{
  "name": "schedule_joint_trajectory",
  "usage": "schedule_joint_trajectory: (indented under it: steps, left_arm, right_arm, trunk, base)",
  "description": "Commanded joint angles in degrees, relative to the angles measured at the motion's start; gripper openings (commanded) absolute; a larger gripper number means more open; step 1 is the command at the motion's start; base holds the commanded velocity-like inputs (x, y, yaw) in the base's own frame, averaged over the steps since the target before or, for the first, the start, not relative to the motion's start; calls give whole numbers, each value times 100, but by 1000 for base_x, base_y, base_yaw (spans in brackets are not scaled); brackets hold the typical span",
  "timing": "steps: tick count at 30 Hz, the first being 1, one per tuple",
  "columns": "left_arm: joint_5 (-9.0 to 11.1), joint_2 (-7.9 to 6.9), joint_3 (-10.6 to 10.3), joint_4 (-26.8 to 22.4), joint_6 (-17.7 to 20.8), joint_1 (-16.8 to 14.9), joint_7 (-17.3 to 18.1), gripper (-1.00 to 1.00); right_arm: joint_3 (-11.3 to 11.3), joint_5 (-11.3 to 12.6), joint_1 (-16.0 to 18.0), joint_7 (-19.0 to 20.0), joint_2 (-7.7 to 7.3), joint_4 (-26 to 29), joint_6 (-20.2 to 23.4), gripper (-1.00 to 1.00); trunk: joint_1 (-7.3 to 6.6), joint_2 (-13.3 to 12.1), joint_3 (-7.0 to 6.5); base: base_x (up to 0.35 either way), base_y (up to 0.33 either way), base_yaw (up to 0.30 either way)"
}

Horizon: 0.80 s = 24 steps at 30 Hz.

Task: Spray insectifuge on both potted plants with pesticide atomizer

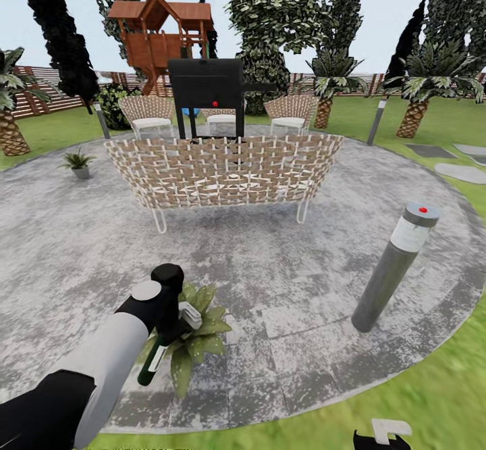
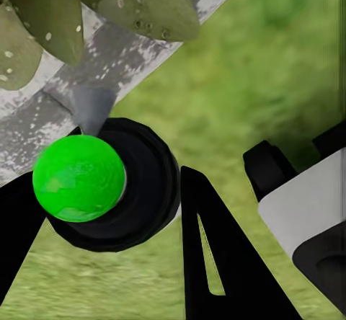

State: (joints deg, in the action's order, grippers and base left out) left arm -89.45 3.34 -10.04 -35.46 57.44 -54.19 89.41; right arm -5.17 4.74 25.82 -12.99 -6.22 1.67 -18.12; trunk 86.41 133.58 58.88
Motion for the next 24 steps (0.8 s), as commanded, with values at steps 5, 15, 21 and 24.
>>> schedule_joint_trajectory:
  steps: [5,15,21,24]
  left_arm:
    - [-55,0,3,-5,56,-3,59,-100]
    - [11,185,1000,-26,56,767,-225,-100]
    - [18,495,1337,-549,61,760,-695,-100]
    - [-10,540,1345,-660,101,716,-740,-100]
  right_arm:
    - [-50,53,3,-11,14,0,-16,100]
    - [-55,48,3,-11,15,-6,-16,100]
    - [-55,47,2,-11,15,-6,-16,100]
    - [-55,49,3,-11,15,-6,-16,100]
  trunk:
    - [-1,2,5]
    - [-1,2,5]
    - [-1,2,5]
    - [-1,2,5]
  base:
    - [0,-116,189]
    - [0,-4,11]
    - [0,0,0]
    - [0,0,0]
